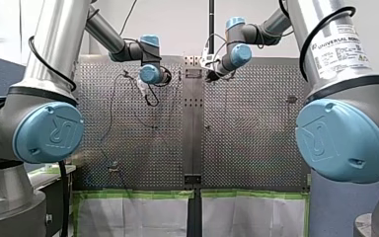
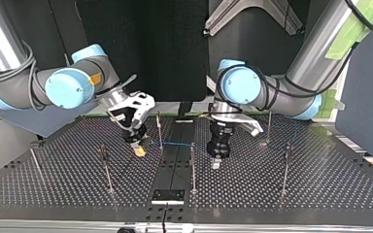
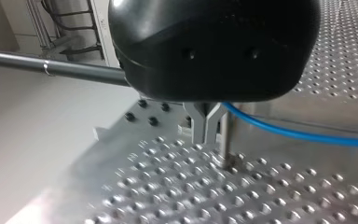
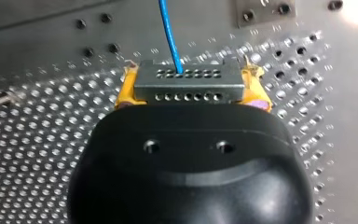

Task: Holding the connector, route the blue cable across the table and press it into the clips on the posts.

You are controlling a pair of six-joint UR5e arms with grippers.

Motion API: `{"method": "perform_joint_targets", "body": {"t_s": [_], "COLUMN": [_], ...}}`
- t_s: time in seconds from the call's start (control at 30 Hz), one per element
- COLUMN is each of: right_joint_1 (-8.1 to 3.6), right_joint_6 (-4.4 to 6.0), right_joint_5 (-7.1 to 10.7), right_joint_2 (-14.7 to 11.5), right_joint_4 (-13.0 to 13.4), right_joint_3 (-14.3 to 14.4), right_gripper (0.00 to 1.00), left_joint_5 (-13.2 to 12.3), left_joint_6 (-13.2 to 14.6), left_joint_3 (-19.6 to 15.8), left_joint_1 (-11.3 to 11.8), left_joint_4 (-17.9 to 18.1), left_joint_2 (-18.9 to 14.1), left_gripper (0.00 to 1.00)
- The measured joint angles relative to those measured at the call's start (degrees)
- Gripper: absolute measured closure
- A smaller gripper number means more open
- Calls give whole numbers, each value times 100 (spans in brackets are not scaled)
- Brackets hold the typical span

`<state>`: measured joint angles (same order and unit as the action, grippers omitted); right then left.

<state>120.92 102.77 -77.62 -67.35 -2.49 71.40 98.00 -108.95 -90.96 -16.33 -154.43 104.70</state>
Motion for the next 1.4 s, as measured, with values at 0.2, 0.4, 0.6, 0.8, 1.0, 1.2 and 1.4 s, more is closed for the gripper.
{"method": "perform_joint_targets", "body": {"t_s": [0.2, 0.4, 0.6, 0.8, 1.0, 1.2, 1.4], "right_joint_1": [-146, -230, -254, -255, -255, -253, -250], "right_joint_6": [28, 34, 19, -5, -22, -25, -23], "right_joint_5": [79, 135, 154, 158, 159, 159, 174], "right_joint_2": [19, 32, 39, 40, 40, 40, 39], "right_joint_4": [19, 21, 22, 22, 21, 22, 21], "right_joint_3": [-118, -205, -215, -218, -218, -218, -218], "right_gripper": [100, 100, 100, 100, 100, 100, 100], "left_joint_5": [-103, -154, -173, -56, 228, 523, 610], "left_joint_6": [-5, -16, -13, 42, 171, 270, 431], "left_joint_3": [209, 379, 428, 431, 397, 154, -151], "left_joint_1": [25, 81, 135, 152, 108, 49, -73], "left_joint_4": [-13, -23, -94, -283, -577, -878, -1187], "left_joint_2": [277, 411, 454, 438, 239, -57, -365], "left_gripper": [100, 100, 100, 69, 15, 0, 0]}}
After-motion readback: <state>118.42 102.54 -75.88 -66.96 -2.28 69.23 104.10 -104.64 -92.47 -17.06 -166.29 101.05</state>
